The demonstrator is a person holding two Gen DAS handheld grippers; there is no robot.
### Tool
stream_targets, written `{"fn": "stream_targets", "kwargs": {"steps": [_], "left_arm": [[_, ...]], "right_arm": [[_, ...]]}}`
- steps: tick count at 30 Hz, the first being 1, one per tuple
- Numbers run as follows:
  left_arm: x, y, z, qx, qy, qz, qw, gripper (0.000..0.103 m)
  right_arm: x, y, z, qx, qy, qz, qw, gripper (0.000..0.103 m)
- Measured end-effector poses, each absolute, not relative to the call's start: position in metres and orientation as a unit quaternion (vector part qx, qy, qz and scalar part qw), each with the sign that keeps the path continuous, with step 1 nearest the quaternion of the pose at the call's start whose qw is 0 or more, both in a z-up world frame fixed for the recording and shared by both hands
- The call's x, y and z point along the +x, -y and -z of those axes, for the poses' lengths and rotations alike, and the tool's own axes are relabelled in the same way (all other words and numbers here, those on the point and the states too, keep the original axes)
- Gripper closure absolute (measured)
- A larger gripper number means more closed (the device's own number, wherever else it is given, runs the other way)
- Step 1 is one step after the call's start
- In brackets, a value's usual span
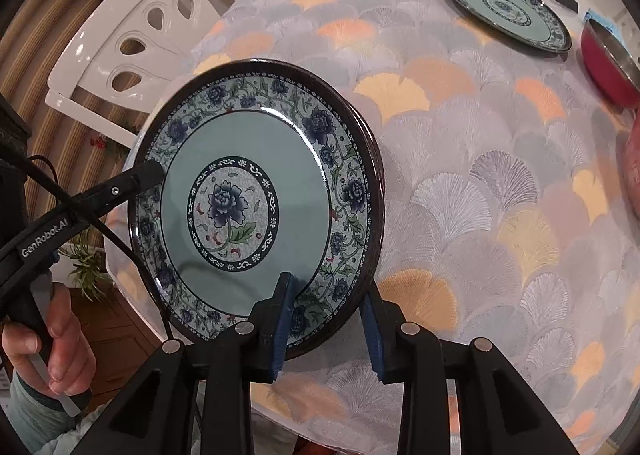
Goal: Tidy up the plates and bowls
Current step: 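Lower the second plate onto the first plate with both grippers, then open both grippers and move them to the last floral plate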
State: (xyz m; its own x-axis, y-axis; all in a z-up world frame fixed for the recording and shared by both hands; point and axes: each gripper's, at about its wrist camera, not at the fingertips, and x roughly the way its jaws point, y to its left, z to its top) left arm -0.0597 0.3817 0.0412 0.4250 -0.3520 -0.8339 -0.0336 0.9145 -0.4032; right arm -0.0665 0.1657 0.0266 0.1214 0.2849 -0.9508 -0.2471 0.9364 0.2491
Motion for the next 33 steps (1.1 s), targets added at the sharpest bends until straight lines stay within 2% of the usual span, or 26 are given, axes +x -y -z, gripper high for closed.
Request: {"fn": "stream_targets", "kwargs": {"steps": [12, 22, 33], "left_arm": [[-0.047, -0.378, -0.037, -0.171, -0.527, 0.097, 0.827, 0.09], [-0.036, -0.383, -0.046, -0.151, -0.525, 0.079, 0.834, 0.09], [-0.019, -0.366, -0.087, -0.115, -0.494, 0.106, 0.855, 0.09]], "right_arm": [[-0.047, -0.161, -0.021, 0.044, -0.652, -0.161, 0.739, 0.071], [-0.048, -0.148, -0.037, 0.057, -0.631, -0.155, 0.758, 0.071], [-0.036, -0.135, -0.076, 0.072, -0.587, -0.16, 0.79, 0.071]]}}
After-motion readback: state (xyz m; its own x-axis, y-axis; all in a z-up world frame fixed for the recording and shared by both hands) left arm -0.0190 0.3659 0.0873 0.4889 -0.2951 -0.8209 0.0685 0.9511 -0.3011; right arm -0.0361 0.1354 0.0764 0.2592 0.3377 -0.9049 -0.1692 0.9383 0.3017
